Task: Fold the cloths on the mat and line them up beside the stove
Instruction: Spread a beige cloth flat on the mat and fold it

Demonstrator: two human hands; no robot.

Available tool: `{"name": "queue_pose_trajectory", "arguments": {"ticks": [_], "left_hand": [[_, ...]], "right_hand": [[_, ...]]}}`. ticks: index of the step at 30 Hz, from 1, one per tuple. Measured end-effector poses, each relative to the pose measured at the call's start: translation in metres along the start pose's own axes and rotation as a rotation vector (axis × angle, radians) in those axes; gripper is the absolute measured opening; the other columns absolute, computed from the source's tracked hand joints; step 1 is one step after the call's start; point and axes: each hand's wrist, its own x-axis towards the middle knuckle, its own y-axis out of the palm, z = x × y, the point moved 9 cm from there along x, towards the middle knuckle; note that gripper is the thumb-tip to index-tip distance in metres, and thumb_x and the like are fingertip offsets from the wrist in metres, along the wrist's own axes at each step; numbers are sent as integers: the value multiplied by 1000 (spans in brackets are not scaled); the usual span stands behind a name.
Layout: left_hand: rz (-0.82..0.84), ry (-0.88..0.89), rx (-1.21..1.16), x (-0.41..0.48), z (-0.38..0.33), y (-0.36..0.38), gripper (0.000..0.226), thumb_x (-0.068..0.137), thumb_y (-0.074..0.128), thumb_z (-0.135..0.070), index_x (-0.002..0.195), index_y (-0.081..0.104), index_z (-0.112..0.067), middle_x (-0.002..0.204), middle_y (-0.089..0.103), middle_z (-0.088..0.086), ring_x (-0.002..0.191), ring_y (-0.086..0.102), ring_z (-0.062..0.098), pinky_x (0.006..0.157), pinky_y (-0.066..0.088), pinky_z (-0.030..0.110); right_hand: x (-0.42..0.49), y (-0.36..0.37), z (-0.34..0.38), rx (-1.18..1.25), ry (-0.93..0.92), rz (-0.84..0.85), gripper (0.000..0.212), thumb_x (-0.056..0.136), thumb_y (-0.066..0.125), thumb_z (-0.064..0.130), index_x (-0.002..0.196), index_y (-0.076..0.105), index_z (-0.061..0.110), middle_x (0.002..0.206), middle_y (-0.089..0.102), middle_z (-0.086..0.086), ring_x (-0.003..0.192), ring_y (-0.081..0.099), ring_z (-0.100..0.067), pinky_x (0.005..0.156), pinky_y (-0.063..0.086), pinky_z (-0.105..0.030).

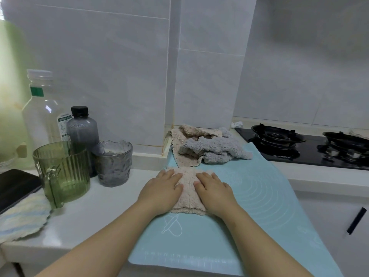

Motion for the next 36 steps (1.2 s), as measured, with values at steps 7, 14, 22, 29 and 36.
{"name": "queue_pose_trajectory", "arguments": {"ticks": [7, 14, 22, 29, 36], "left_hand": [[30, -13, 54, 0, -2, 2, 48, 101, 20, -31, 149, 17, -24, 158, 9, 0, 146, 5, 20, 117, 12, 34], [-228, -73, 67, -18, -2, -18, 43, 98, 27, -40, 140, 33, -36, 152, 27, -7, 136, 30, 19, 106, 25, 37], [-318, -171, 54, -27, 6, -27, 42, 93, 33, -41, 133, 46, -35, 133, 52, -4, 121, 42, 23, 96, 30, 36], [-276, -176, -31, -23, 8, -26, 42, 92, 34, -34, 131, 48, -36, 132, 55, -5, 117, 40, 26, 96, 30, 35], [-283, -201, -195, -27, 14, -28, 39, 92, 38, -33, 130, 47, -34, 126, 58, -1, 120, 38, 25, 96, 33, 33]], "right_hand": [[0, 6, -3, -18, 18, 39, 49, 101, 18, 37, 148, 24, 25, 158, 15, 5, 146, 5, -17, 116, 5, -43], [-18, -18, -20, -27, 224, -262, 52, 92, 33, 48, 125, 47, 10, 130, 50, -6, 123, 40, -24, 99, 31, -39], [-17, -13, -27, 5, 252, -214, 64, 89, 33, 57, 124, 51, 8, 129, 52, -9, 123, 41, -26, 103, 28, -39], [-26, -27, -25, 234, 181, -303, 42, 87, 45, 49, 121, 52, 25, 112, 62, -2, 112, 48, -25, 92, 29, -35], [-21, -23, -35, 433, 208, -327, 47, 85, 49, 45, 129, 40, 32, 109, 62, -2, 109, 47, -24, 87, 28, -34]]}}
